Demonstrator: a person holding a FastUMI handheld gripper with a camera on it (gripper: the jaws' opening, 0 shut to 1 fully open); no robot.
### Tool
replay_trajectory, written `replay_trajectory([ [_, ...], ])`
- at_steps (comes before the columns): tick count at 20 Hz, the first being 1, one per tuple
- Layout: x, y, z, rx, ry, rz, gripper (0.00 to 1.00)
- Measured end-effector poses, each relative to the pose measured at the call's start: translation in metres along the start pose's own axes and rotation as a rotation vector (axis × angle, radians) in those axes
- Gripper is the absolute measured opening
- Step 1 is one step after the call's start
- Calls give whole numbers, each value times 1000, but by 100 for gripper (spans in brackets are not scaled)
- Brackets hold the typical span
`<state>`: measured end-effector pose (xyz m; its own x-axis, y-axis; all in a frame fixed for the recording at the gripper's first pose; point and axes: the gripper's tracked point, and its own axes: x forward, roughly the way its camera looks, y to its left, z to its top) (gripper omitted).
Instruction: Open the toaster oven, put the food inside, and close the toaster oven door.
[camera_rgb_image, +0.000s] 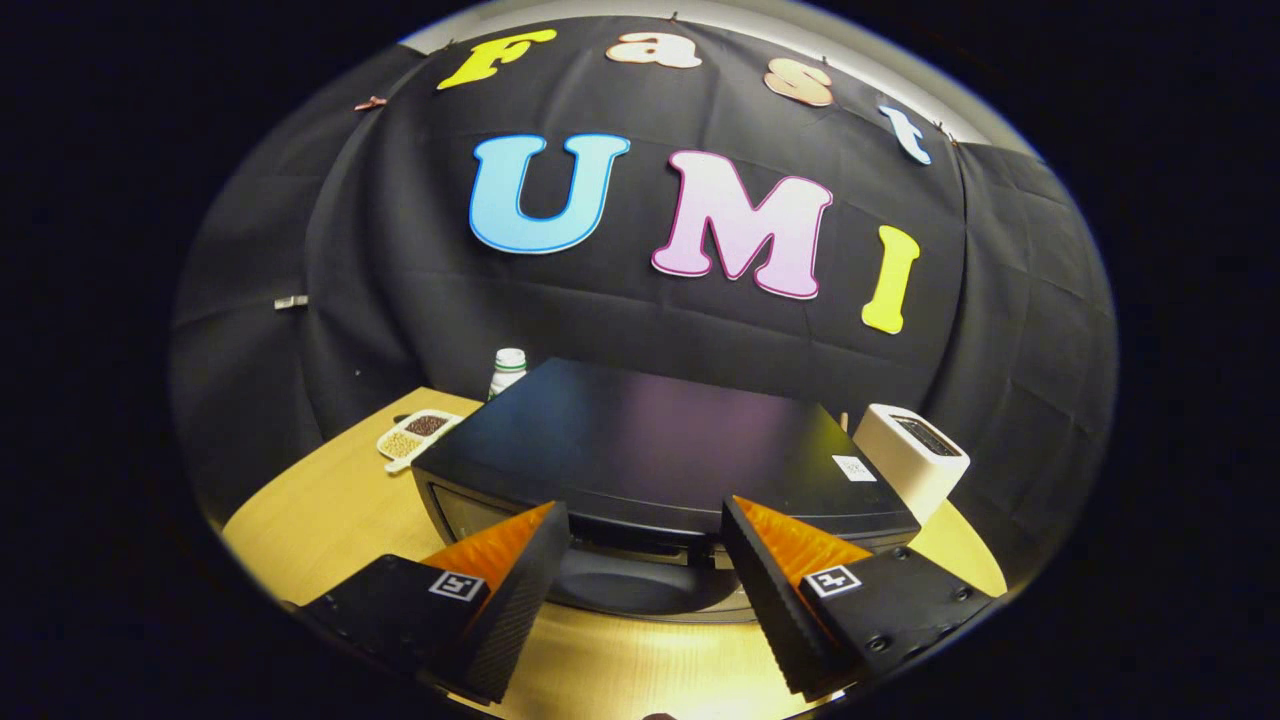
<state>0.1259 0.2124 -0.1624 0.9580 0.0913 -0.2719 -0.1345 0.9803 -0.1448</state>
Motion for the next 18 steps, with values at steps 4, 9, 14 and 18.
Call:
replay_trajectory([
  [4,-8,5,-19,141,77,20,97],
  [9,-20,5,-24,127,82,19,97],
  [14,-46,14,-45,80,110,52,97],
  [18,-68,22,-74,79,154,107,97],
])
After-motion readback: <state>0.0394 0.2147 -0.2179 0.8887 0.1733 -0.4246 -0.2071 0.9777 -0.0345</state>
